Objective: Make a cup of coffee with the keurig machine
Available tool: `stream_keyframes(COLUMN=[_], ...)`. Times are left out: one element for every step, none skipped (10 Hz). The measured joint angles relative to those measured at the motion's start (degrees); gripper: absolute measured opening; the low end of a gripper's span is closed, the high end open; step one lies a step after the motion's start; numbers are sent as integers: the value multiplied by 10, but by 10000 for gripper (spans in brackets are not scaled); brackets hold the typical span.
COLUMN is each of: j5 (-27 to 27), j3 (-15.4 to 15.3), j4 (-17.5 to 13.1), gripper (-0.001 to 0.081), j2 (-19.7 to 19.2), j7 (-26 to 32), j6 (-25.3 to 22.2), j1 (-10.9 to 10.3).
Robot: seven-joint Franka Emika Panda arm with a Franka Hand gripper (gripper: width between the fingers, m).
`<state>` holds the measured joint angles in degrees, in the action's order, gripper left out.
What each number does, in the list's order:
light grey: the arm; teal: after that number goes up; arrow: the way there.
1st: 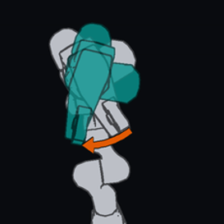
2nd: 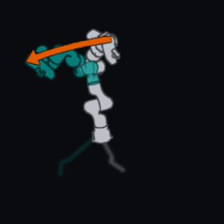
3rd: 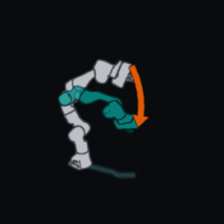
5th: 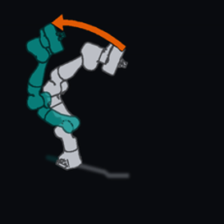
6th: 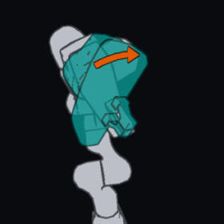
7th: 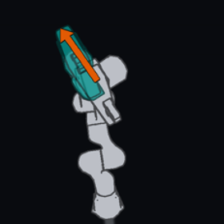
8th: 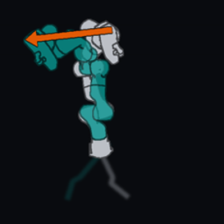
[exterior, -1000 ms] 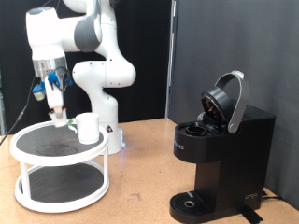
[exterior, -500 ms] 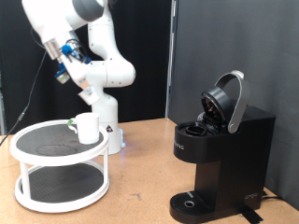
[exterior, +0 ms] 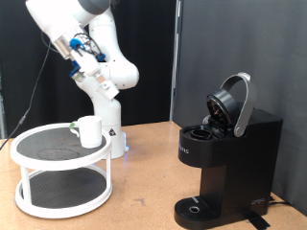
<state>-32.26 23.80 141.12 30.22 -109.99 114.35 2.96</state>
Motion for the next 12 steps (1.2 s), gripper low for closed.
stream_keyframes(j5=[-28, -50, -65, -76, -80, -80, -80, -93, -114, -138, -154, -155], j3=[-5, -11, -19, -31, -45, -56, -55, -53, -51, -54, -61, -71], j4=[-6, -13, -21, -30, -37, -44, -43, -42, -43, -47, -56, -68], gripper=[380, 380, 380, 380, 380, 380, 380, 380, 380, 380, 380, 380], j2=[-3, -7, -11, -17, -23, -32, -32, -32, -33, -36, -42, -52], j7=[-7, -13, -22, -38, -59, -75, -70, -64, -62, -62, -66, -77], j6=[0, 0, 0, 4, 17, 27, 27, 27, 28, 36, 40, 40], j1=[-12, -25, -34, -41, -46, -46, -46, -46, -47, -52, -59, -65])
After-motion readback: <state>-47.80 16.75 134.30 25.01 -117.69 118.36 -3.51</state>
